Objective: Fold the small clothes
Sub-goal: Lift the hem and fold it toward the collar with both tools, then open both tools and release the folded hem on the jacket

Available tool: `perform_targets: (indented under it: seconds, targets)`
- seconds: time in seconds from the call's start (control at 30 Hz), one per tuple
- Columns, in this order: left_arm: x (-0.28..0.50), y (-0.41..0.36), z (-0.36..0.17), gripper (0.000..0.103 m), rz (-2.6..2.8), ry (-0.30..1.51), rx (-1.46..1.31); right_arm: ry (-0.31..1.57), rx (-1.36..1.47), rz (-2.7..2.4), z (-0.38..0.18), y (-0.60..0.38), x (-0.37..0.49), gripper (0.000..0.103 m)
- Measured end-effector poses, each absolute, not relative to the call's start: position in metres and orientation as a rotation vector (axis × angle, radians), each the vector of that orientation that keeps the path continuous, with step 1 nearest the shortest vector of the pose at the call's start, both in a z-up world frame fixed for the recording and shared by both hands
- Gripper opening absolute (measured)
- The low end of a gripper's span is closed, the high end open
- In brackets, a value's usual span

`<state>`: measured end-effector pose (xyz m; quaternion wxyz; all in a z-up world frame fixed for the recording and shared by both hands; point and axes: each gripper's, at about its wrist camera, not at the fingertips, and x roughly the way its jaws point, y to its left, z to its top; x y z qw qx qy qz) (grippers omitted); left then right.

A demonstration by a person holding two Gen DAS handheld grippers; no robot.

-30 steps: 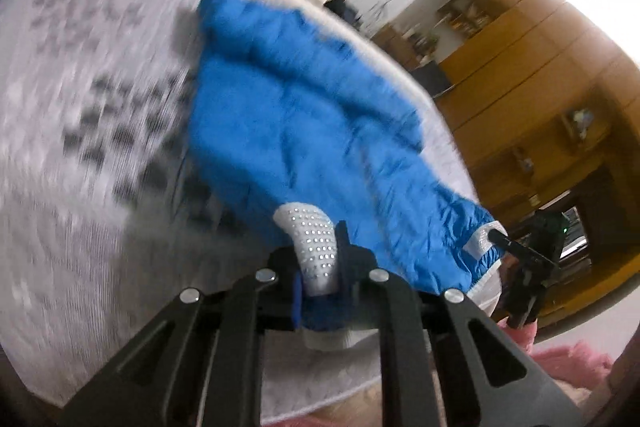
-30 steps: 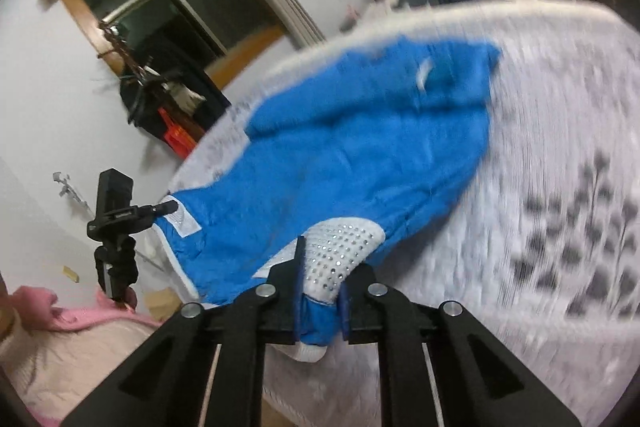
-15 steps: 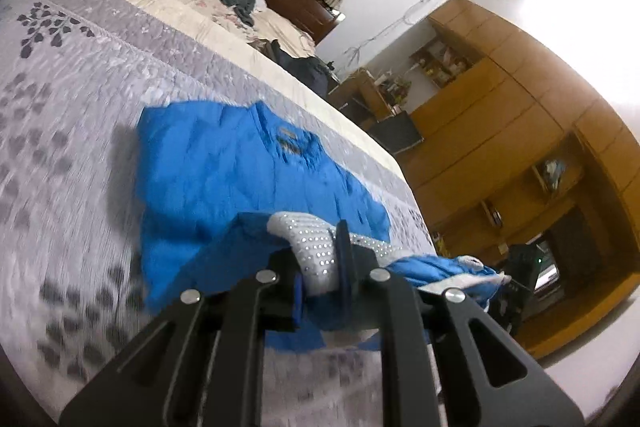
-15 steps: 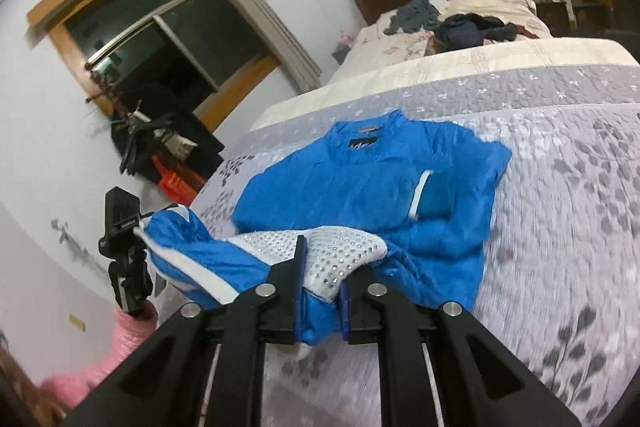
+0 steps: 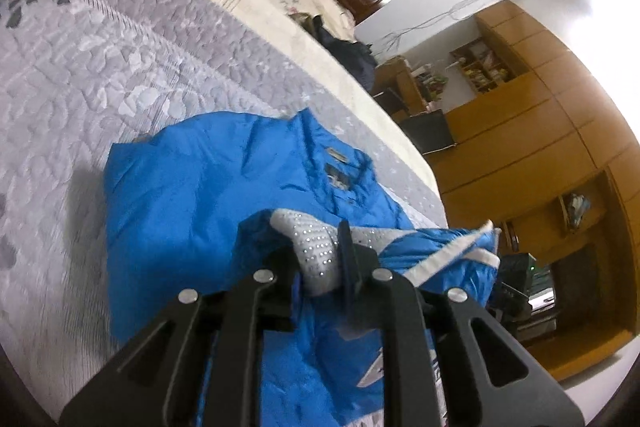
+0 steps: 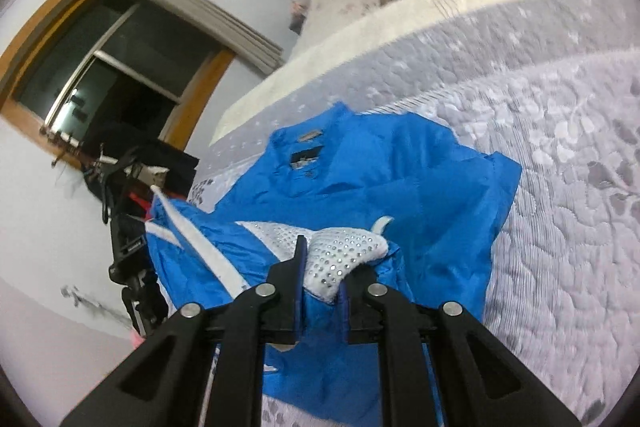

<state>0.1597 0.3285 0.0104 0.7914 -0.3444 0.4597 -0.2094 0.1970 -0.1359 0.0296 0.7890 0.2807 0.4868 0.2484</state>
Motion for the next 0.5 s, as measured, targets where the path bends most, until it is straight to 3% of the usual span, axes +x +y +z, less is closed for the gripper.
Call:
perform_targets:
  seconds: [0.27,0.5]
  targets:
    - [0.2,0.339,-0.028,0.02,-0.408,1.058,-0.797,1.155,0.729,0.493,-0.024,-0.156,0.242,0.016]
    - [0.209,0.345,-0.037,0.022,-0.45,1.072,-0.836,1.165,0.782,0.525,-0.037,-0.167,0.249,0.017]
